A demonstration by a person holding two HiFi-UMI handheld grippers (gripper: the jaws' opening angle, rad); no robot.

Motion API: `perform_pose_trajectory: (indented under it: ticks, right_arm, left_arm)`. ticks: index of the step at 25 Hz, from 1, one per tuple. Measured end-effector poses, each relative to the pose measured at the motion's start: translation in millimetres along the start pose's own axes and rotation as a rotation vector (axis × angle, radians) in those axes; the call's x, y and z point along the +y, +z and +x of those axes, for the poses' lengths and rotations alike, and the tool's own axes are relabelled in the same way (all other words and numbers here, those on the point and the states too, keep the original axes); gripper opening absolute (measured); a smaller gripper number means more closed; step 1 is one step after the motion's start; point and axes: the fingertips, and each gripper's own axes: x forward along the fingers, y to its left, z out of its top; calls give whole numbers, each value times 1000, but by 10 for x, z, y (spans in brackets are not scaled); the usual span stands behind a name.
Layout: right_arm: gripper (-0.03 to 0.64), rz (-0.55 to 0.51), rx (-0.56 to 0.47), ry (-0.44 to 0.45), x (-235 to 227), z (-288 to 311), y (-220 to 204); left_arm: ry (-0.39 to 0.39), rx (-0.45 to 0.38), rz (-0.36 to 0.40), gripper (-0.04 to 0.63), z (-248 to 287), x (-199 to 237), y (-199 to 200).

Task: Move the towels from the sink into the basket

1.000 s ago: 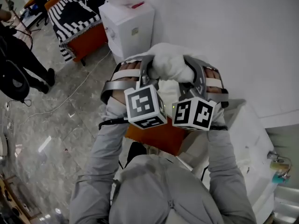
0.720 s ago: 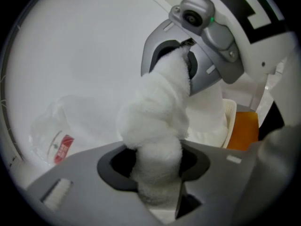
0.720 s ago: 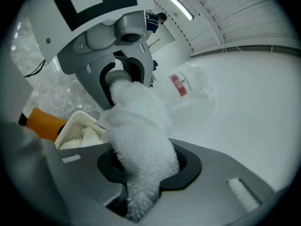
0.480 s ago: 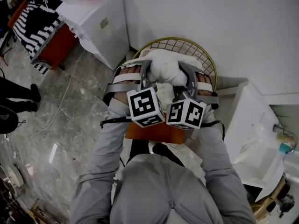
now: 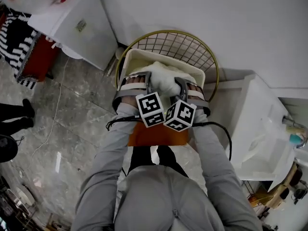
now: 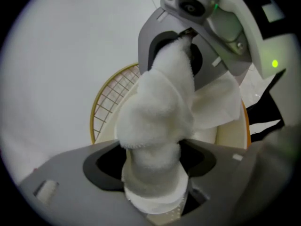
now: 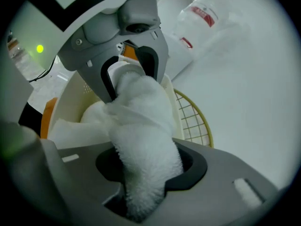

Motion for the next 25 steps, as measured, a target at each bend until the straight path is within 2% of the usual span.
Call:
perform_pose_trajectory:
  ticks: [5,9,12,16,18,22,25]
  right_arm:
    - [250,42,73,128,165,279,-268]
    - [281,42,95,199,262,416,-369]
    - [287,30,93,192,253,427,-368]
    - [330,72,77,170,178,336,-368]
    - [330,85,70,156,135,254,-366]
    - [330,109,54,123,25,45,-344]
    - [330,164,29,86,-79,-157,-313]
  left_arm:
    - [-73,6,41,391,279,-108,20]
    - [-129,-1,63,403,388,-197,23]
    - [-142,-13,54,411,394,-210,18]
    - [-153,-34,29,434,294,-191,25]
    - [-150,-40,11,442,211,-189,19]
    - [-113,-73,-71,443,-41,-113,2]
    - [-66,-96,-142,442,-265,-18,-31]
